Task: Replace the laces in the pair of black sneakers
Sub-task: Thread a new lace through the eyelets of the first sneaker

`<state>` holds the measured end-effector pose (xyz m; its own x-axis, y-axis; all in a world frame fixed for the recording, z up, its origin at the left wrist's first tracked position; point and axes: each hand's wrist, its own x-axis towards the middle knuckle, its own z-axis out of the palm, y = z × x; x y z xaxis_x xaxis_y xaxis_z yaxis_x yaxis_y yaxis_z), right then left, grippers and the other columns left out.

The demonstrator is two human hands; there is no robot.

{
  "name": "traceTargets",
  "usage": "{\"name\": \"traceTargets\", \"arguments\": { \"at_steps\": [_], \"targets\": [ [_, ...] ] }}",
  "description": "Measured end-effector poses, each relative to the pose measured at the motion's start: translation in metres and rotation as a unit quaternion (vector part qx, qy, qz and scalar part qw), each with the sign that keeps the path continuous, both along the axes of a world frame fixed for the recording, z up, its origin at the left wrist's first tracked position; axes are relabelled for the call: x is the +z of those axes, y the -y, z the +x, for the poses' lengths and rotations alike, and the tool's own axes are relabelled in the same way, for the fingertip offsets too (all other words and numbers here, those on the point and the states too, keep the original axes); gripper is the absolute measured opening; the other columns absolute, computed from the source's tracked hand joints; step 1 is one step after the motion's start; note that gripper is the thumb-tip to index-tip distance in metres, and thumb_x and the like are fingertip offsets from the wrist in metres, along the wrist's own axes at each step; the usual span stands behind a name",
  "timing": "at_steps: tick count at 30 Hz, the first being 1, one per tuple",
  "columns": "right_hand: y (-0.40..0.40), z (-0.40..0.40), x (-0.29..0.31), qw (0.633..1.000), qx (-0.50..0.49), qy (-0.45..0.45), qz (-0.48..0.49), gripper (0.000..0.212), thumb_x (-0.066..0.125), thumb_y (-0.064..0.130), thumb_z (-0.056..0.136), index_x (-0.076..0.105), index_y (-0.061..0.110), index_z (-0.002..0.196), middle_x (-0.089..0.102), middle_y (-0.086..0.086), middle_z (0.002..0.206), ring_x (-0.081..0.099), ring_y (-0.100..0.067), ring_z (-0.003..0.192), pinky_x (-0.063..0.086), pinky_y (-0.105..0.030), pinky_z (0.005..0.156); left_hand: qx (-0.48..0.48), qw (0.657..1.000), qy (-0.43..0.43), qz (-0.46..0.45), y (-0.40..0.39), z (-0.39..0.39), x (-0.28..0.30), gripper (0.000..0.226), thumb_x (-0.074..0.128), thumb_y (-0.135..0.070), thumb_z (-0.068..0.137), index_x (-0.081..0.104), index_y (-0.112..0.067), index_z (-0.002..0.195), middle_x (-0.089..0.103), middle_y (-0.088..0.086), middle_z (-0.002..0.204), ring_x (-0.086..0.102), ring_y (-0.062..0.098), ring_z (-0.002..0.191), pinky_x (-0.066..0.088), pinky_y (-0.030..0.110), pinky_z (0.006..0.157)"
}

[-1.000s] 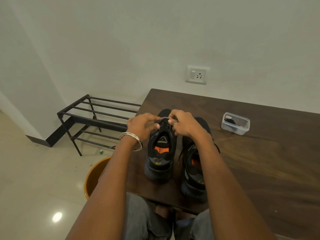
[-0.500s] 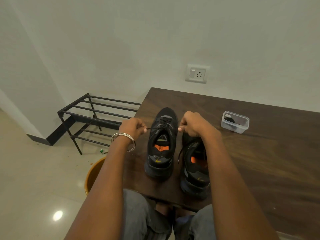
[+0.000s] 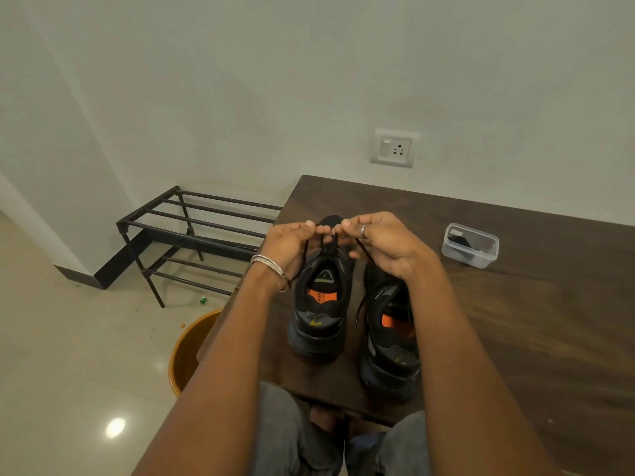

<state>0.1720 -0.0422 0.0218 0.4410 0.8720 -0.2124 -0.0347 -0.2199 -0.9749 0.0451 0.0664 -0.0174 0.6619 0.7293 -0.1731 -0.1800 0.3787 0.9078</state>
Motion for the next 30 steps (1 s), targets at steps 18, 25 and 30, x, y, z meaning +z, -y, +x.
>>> {"name": "traceTargets", "arguments": {
  "at_steps": [18, 25, 30],
  "targets": [
    [-0.018, -0.017, -0.02, 0.978, -0.17, -0.114, 0.044, 0.018, 0.054, -0.002, 0.097, 0.069, -0.004, 0.107, 0.07, -0.013, 0.082, 0.065, -0.018, 0.066, 0.058, -0.024, 0.061, 0.091, 0.985, -0.058, 0.135, 0.009, 0.018, -0.017, 0.017, 0.057, -0.003, 0.093, 0.07, -0.014, 0.098, 0.074, 0.008, 0.089, 0.071, 0.015, 0.078, 0.057, 0.028, 0.073],
    [-0.024, -0.015, -0.03, 0.959, -0.253, -0.114, 0.049, 0.014, 0.075, 0.005, 0.084, 0.067, -0.002, 0.092, 0.07, -0.018, 0.079, 0.069, -0.024, 0.064, 0.06, -0.035, 0.066, 0.139, 0.981, -0.065, 0.121, 0.008, 0.018, -0.017, 0.022, 0.075, -0.007, 0.079, 0.06, -0.012, 0.094, 0.073, 0.011, 0.084, 0.072, 0.022, 0.075, 0.059, 0.034, 0.072],
    [-0.029, -0.019, -0.033, 0.951, -0.275, -0.135, 0.04, 0.012, 0.075, 0.007, 0.085, 0.068, 0.001, 0.077, 0.071, -0.018, 0.077, 0.067, -0.027, 0.07, 0.059, -0.045, 0.077, 0.059, 0.99, -0.043, 0.124, 0.009, 0.017, -0.018, 0.009, 0.068, -0.007, 0.085, 0.07, -0.002, 0.093, 0.073, 0.014, 0.083, 0.069, 0.018, 0.071, 0.057, 0.036, 0.078]
  ]
}}
